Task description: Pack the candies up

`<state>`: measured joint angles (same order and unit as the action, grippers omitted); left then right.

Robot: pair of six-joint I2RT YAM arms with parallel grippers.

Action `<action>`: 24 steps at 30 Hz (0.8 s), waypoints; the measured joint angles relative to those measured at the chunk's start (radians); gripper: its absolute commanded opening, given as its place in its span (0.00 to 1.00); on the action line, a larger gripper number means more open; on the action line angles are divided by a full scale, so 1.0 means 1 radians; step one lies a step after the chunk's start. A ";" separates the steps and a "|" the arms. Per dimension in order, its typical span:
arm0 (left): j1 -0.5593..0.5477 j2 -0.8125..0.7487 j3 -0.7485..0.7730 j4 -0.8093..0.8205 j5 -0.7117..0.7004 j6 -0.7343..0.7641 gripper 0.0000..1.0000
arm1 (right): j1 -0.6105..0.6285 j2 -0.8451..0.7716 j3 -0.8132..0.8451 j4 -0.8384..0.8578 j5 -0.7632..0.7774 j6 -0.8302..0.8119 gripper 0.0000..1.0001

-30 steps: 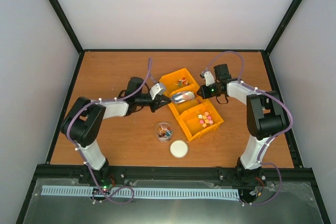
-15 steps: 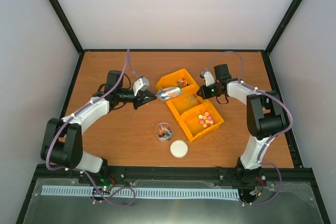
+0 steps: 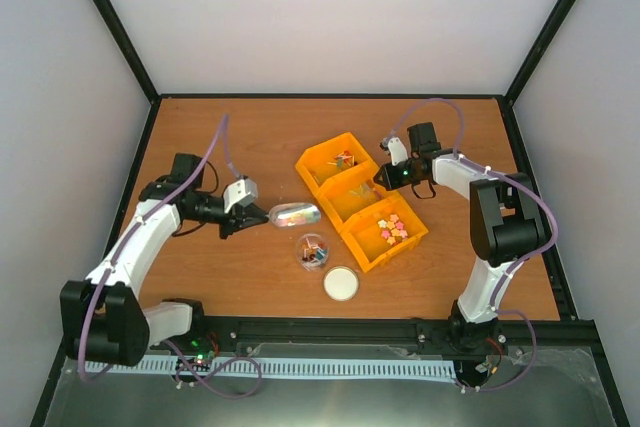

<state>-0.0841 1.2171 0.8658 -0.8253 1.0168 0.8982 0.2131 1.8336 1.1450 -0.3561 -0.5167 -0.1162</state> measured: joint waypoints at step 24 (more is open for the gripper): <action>-0.051 -0.128 -0.031 -0.306 -0.280 0.219 0.01 | 0.000 0.001 0.000 -0.007 -0.015 -0.011 0.03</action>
<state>-0.1352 1.0889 0.8345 -1.1316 0.7372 1.1168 0.2127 1.8347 1.1454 -0.3630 -0.5320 -0.1268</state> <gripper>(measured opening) 0.056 0.093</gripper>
